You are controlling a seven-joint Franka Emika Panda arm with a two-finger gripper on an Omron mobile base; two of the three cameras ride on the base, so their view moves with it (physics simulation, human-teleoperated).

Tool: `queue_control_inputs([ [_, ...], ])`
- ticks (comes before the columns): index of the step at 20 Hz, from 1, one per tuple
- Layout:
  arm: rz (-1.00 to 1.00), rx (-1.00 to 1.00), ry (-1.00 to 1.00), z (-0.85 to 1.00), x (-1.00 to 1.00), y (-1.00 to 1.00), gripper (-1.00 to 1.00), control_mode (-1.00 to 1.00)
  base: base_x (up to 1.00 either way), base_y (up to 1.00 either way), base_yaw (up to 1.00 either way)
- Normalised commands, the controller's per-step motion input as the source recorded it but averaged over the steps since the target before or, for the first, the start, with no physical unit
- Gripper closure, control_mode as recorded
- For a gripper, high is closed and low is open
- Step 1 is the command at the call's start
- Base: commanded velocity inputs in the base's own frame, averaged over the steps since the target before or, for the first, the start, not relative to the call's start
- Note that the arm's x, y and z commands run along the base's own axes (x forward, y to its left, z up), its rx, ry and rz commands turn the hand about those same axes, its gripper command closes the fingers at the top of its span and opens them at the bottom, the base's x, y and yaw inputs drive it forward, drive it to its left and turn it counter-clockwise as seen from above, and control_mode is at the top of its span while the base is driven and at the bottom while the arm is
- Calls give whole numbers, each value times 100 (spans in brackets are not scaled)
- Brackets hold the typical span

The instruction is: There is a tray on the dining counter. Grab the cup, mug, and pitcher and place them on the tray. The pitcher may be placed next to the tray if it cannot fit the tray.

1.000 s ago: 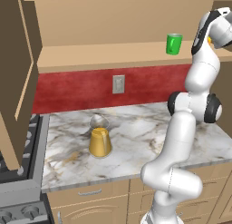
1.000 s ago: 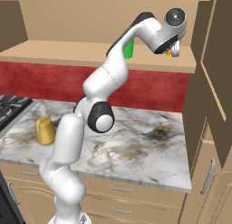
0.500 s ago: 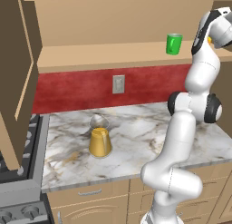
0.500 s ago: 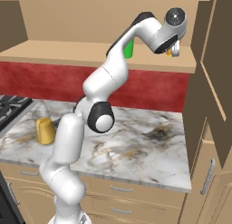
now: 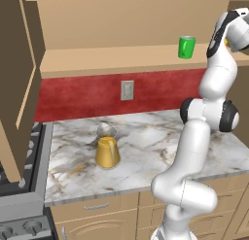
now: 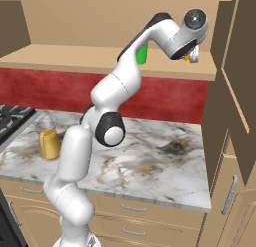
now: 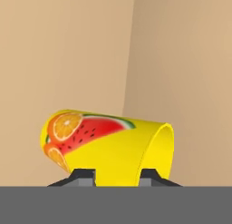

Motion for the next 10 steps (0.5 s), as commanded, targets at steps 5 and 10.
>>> queue_control_inputs([
  [5,0,0,-15,-19,-21,2,100,-100,0,0,0],
  [10,-1,0,-13,-10,-47,12,100,-100,0,0,0],
])
